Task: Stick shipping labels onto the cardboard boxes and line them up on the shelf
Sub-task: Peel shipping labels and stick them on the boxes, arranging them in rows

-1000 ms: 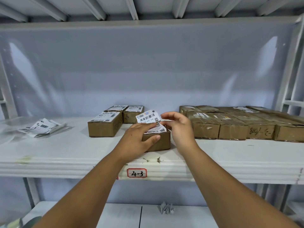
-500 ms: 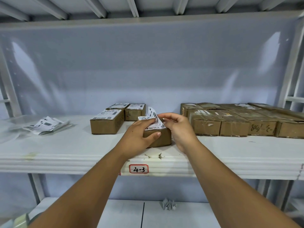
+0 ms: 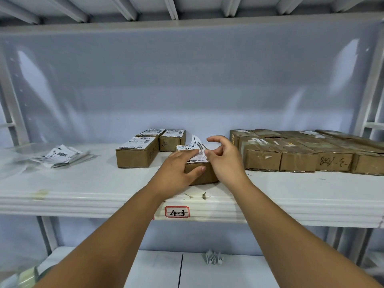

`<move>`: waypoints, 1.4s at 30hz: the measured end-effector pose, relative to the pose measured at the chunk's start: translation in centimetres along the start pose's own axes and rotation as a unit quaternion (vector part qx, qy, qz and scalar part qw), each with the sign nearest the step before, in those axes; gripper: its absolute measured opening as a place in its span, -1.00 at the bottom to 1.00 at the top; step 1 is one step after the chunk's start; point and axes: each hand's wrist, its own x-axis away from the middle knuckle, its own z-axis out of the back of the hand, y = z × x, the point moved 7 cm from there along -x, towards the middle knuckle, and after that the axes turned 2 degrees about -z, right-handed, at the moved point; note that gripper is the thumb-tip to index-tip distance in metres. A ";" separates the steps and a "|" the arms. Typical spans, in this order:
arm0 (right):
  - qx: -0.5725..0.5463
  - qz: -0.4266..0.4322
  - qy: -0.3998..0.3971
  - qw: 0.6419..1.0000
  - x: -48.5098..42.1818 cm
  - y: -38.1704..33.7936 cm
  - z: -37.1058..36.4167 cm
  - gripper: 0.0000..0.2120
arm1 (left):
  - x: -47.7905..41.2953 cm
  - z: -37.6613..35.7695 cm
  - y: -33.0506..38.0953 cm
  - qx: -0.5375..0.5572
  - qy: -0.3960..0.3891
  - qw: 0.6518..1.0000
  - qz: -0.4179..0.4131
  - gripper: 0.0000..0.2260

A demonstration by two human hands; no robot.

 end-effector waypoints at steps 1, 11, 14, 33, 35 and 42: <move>-0.011 -0.009 0.000 1.000 -0.1 0.1 0.0 -0.77 | 0.0 0.0 0.0 -0.003 -0.001 1.000 0.000 -0.52; -0.058 -0.079 0.003 0.995 -1.6 -0.3 -0.3 -0.77 | -0.5 -0.7 0.2 -0.013 -0.035 0.999 -0.026 -0.48; -0.027 -0.103 0.023 0.994 -2.4 -1.5 -0.9 -0.76 | -0.6 -0.6 0.3 -0.008 -0.025 0.999 -0.023 -0.45; 0.068 -0.149 0.024 0.986 -3.5 -0.9 0.7 -0.80 | -0.3 -0.6 0.3 -0.040 -0.031 0.999 0.004 -0.43; 0.094 -0.143 0.019 0.985 -3.1 -0.4 0.9 -0.78 | -0.4 -0.6 0.2 -0.047 -0.029 0.998 0.005 -0.44; 0.195 -0.086 0.006 0.977 -2.2 -1.3 1.1 -0.82 | -0.4 -0.6 0.1 -0.050 -0.019 0.999 -0.001 -0.53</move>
